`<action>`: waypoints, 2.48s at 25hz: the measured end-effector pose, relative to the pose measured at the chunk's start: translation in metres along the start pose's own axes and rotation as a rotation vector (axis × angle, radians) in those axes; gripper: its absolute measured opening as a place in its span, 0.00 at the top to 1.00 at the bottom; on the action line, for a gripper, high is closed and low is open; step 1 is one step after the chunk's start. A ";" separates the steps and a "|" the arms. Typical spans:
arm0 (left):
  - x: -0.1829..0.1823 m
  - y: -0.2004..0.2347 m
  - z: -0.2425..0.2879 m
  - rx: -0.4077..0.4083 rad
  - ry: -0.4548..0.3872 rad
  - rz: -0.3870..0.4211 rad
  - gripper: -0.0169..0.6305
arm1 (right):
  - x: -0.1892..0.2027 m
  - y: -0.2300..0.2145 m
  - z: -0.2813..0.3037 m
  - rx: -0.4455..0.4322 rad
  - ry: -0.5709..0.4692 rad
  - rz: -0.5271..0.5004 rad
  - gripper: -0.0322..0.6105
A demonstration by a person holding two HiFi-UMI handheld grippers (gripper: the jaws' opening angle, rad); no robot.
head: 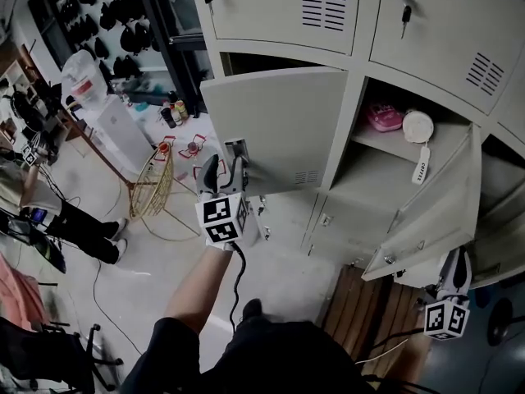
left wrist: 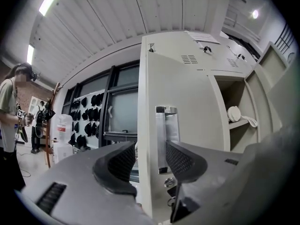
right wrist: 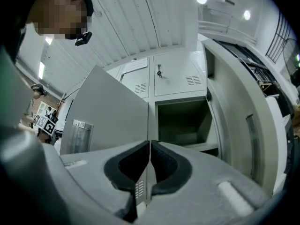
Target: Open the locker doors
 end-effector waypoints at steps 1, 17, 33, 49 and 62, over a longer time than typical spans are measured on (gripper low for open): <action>0.000 0.000 -0.002 0.017 -0.002 0.000 0.67 | 0.000 0.000 0.000 -0.003 -0.003 0.002 0.94; -0.005 -0.011 -0.044 0.206 0.050 -0.043 0.75 | 0.006 -0.001 -0.011 0.050 0.016 0.031 0.95; -0.006 -0.051 -0.122 0.562 -0.004 0.084 0.81 | 0.000 0.031 -0.040 0.141 0.016 0.022 0.95; 0.010 -0.115 -0.153 0.834 0.011 0.135 0.81 | -0.009 0.059 -0.060 0.160 0.034 0.014 0.95; 0.008 -0.092 -0.142 0.774 0.009 -0.021 0.81 | -0.007 0.056 -0.058 0.166 0.034 0.000 0.95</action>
Point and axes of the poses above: the fingertips, and each gripper's own axes: z forward along the fingers, y to its left, x out of its underside, the point moved 10 cm from there along -z, backward along the fingers, and after that the axes turned 1 degree about -x, right-handed, at the moved point
